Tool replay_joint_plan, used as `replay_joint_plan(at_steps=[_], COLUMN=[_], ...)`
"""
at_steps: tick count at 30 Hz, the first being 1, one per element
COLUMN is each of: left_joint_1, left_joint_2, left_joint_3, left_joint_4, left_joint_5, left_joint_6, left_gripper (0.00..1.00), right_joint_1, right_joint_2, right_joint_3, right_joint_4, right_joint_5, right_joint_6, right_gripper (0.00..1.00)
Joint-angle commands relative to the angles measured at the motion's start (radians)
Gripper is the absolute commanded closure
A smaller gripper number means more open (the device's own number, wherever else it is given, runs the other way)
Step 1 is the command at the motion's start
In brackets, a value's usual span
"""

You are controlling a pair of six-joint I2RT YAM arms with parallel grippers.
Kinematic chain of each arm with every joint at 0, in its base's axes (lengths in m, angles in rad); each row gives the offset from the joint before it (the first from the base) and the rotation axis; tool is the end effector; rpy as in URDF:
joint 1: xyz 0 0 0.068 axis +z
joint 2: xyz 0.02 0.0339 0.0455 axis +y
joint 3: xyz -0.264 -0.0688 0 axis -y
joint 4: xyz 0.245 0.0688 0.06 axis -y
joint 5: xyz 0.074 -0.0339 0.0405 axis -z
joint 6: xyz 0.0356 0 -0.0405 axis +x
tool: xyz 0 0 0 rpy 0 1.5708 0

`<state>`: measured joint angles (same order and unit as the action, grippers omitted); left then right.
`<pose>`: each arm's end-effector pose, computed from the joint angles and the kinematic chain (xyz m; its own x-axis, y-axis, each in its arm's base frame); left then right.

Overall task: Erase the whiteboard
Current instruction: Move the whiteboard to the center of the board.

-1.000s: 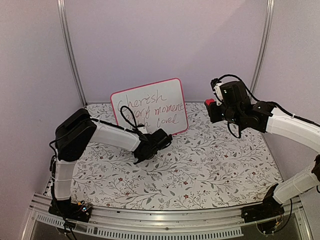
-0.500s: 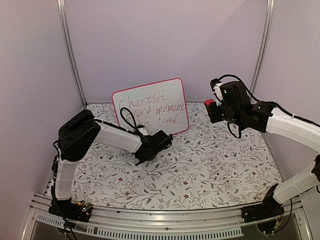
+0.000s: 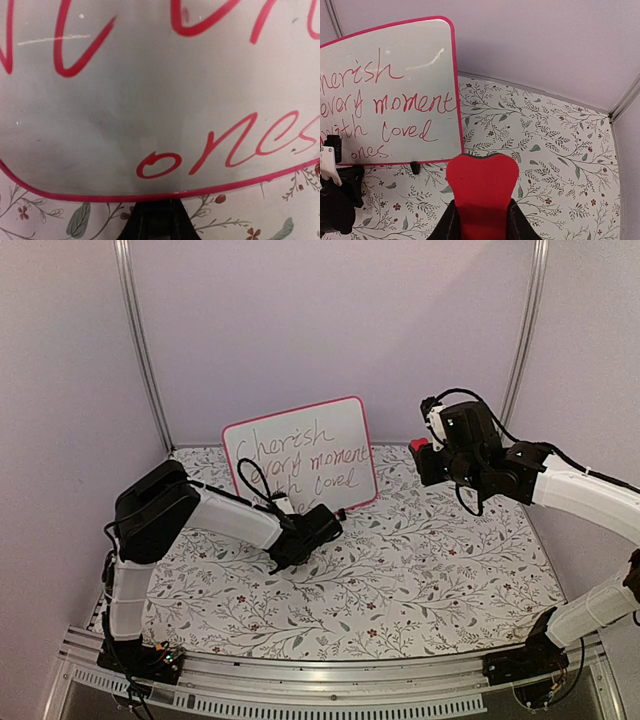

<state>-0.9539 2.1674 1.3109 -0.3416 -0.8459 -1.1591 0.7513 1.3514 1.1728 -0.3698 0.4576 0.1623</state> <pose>0.2587 -0.3188 0.0952 -0.5667 -0.2513 -0.7846 -0.3404 0.9387 -0.0547 0.2334 0.1965 0.3315 -0.4304 -0.2037 -0.8794 -0.2709 0.9585 -0.0894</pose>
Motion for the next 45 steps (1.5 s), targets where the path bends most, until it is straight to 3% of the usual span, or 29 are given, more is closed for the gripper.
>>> replay_joint_plan(at_steps=[1, 16, 25, 34, 37, 40, 45], left_joint_1=[-0.064, -0.185, -0.238, -0.249, -0.261, -0.283, -0.325], left_joint_2=[-0.020, -0.007, 0.023, -0.002, -0.053, -0.103, -0.215], left_joint_3=[-0.052, -0.036, 0.017, -0.002, -0.049, -0.082, -0.112], left_joint_4=[-0.071, -0.225, -0.265, -0.221, -0.202, -0.179, -0.215], left_joint_5=[0.062, 0.074, 0.066, 0.087, 0.076, 0.049, -0.012], left_joint_6=[-0.028, -0.178, -0.175, -0.120, -0.123, -0.105, -0.090], left_gripper=[1.00, 1.00, 0.99, 0.82, 0.67, 0.42, 0.22], right_joint_1=[-0.007, -0.007, -0.008, -0.007, -0.007, -0.007, -0.007], right_joint_2=[0.006, -0.006, -0.019, -0.027, -0.033, -0.035, -0.032], right_joint_3=[0.033, 0.028, 0.036, 0.050, 0.058, 0.065, 0.079], right_joint_4=[-0.009, -0.008, -0.009, -0.024, -0.026, -0.027, -0.033], right_joint_5=[-0.002, 0.001, 0.010, 0.035, 0.039, 0.045, 0.037], right_joint_6=[-0.004, -0.004, -0.010, -0.021, -0.027, -0.032, -0.033], right_gripper=[0.74, 0.74, 0.74, 0.74, 0.74, 0.74, 0.74])
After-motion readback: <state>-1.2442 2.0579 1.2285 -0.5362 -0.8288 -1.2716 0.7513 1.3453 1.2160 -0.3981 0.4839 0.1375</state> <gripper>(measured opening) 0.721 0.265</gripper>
